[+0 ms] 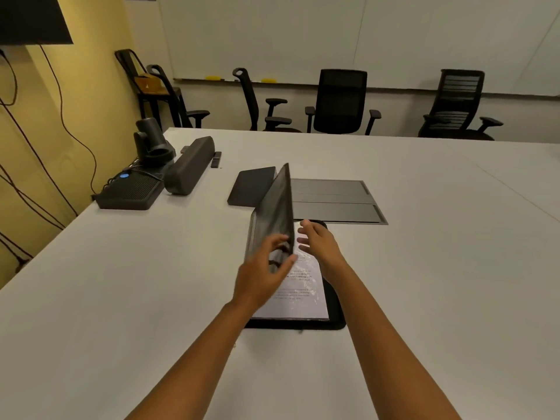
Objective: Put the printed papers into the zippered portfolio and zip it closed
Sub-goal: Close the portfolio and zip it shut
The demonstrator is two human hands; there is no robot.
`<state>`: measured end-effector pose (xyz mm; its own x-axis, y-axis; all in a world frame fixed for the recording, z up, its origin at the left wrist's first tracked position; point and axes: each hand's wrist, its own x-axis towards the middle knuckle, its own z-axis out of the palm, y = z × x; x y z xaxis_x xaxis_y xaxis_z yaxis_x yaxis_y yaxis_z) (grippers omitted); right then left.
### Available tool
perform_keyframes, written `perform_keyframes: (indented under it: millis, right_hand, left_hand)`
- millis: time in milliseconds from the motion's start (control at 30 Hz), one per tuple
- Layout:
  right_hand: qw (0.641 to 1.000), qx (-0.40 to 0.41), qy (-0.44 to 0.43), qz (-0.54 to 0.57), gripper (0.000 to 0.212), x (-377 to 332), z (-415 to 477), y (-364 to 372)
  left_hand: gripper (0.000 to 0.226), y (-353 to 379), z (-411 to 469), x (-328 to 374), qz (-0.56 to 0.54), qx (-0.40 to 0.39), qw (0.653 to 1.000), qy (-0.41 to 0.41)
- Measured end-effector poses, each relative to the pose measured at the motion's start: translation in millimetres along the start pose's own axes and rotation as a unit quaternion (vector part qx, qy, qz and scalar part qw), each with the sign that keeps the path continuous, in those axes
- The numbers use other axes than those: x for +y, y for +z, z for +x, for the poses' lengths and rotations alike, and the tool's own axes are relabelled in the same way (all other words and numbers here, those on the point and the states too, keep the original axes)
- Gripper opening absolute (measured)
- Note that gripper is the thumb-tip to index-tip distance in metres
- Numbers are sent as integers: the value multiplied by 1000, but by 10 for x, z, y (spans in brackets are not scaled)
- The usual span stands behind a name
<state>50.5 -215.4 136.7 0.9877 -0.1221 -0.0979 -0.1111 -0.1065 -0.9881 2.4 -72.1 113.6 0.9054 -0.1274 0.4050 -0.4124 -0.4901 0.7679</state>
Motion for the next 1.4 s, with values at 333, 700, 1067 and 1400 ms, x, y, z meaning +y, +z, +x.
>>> perform_keyframes:
  millis: [333,700,1067,1400]
  right_hand:
    - [988,72,80,-107,44,438,-83,-373]
    - [972,97,168,-135,41,1149,-252,-673]
    - [949,116,140,-258,42,1494,-376,-538]
    - [891,50,93,-442,45,1595,-433,-556]
  left_hand:
    - [41,345,-299,-469,116,-197,972,-49]
    - [52,264,-677,-1049,244,-235,932,-127]
    - [53,322,-757,-1191,279,-235,926,-100]
    - [52,322,-778,-1206,267,-228,931,-96]
